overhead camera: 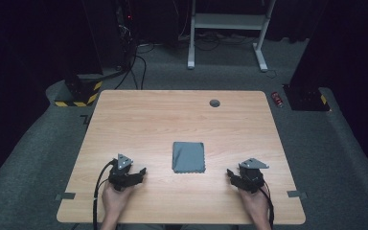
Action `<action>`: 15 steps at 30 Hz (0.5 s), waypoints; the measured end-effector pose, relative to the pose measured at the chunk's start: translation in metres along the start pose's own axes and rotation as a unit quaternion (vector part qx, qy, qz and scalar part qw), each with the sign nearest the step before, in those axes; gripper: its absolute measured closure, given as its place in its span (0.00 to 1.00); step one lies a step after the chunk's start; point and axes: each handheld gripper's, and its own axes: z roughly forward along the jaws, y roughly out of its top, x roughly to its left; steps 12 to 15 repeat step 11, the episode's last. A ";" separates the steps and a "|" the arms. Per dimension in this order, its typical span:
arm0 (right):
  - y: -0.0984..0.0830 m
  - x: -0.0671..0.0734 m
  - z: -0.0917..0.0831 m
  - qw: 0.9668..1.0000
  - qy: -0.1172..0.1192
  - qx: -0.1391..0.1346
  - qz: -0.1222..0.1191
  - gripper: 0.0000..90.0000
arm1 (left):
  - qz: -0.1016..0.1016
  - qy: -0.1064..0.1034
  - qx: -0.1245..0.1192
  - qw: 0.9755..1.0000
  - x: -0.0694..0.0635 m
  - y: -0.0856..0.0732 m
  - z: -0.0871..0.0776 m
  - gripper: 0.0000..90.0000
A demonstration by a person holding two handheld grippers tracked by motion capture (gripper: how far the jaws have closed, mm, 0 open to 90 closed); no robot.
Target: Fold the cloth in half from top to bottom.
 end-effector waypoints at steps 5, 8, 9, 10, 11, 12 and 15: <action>0.000 0.000 0.000 1.000 0.000 0.000 0.000 0.48 | 0.001 0.000 0.000 1.000 0.000 0.000 0.000 0.33; 0.000 0.000 0.000 1.000 0.000 0.000 0.000 0.48 | 0.001 0.000 0.000 1.000 0.000 0.000 0.000 0.33; 0.000 0.000 0.000 1.000 0.000 0.000 0.000 0.48 | 0.001 -0.001 0.001 1.000 0.000 0.000 0.000 0.33; 0.000 0.000 0.000 1.000 0.000 0.000 0.000 0.48 | 0.001 -0.001 0.000 1.000 0.000 0.000 0.000 0.33; 0.000 0.000 0.000 1.000 0.000 0.000 0.000 0.48 | 0.002 -0.001 0.001 1.000 0.000 0.000 0.000 0.32; 0.000 0.000 0.000 1.000 0.000 0.000 0.000 0.48 | 0.002 -0.001 0.001 1.000 0.000 0.000 0.000 0.32; 0.000 0.000 0.000 1.000 0.000 0.000 0.000 0.48 | 0.002 -0.001 0.001 1.000 0.000 0.000 0.000 0.32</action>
